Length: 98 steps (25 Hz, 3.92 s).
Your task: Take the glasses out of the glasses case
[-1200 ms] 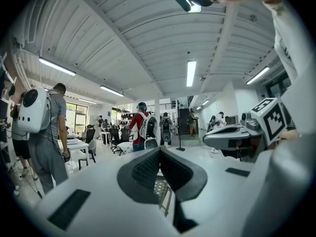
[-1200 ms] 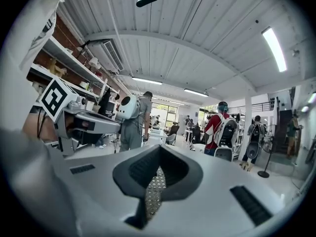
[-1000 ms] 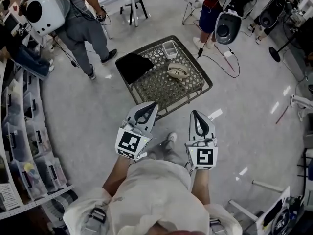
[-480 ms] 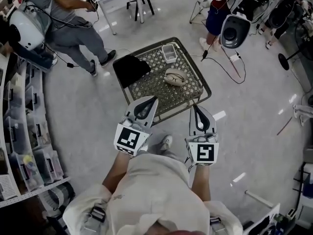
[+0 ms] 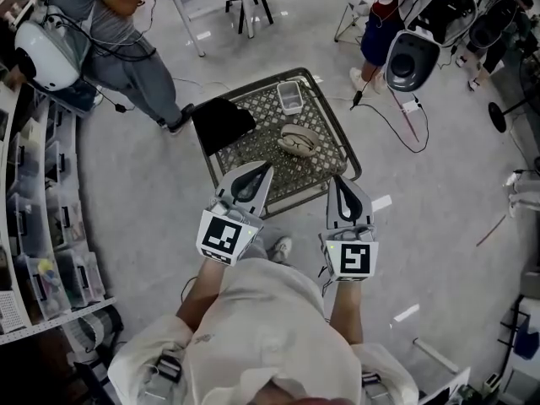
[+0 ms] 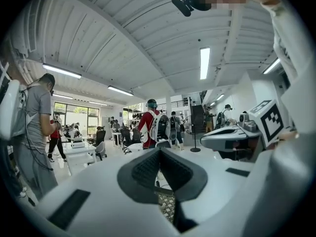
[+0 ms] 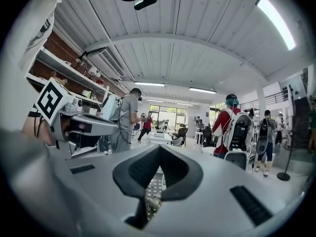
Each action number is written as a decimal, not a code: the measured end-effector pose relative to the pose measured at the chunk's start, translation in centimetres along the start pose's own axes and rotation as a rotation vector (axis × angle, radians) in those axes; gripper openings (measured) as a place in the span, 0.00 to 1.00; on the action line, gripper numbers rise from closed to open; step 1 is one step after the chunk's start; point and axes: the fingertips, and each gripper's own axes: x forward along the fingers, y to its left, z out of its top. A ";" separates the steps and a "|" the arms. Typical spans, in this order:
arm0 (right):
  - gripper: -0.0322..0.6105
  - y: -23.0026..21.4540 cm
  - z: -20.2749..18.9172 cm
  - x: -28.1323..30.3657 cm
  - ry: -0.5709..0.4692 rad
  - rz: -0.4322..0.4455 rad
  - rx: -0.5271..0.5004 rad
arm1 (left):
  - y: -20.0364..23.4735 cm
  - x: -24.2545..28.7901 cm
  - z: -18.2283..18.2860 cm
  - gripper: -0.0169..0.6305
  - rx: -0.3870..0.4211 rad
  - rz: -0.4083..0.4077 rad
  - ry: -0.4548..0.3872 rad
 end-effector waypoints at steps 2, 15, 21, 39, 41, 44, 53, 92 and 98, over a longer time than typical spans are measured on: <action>0.06 -0.3 -0.4 0.7 0.001 0.008 0.001 | 0.3 0.7 -0.3 0.04 -0.003 0.000 0.007; 0.06 -2.2 -5.0 7.1 0.113 -0.030 0.044 | 4.7 7.6 -3.9 0.04 -0.041 -0.092 0.046; 0.06 -2.6 -7.6 11.4 0.191 -0.029 0.038 | 7.4 11.4 -6.5 0.05 -0.054 -0.159 0.075; 0.07 -1.8 -20.0 19.4 0.415 0.104 0.032 | 10.7 16.8 -17.1 0.04 -0.154 -0.175 0.243; 0.07 -2.1 -21.2 19.9 0.433 0.127 0.039 | 10.7 17.4 -17.8 0.05 -0.157 -0.163 0.257; 0.08 -2.5 -23.3 20.7 0.470 0.175 0.050 | 10.5 18.5 -19.1 0.05 -0.163 -0.140 0.284; 0.09 -2.1 -29.5 23.0 0.576 0.319 0.017 | 9.7 20.6 -23.6 0.05 -0.216 -0.092 0.369; 0.31 1.6 -45.2 27.2 0.883 0.625 -0.111 | 8.9 22.5 -33.2 0.04 -0.339 -0.021 0.484; 0.40 2.5 -46.9 27.4 0.912 0.669 -0.139 | 9.1 22.4 -33.8 0.04 -0.348 -0.016 0.489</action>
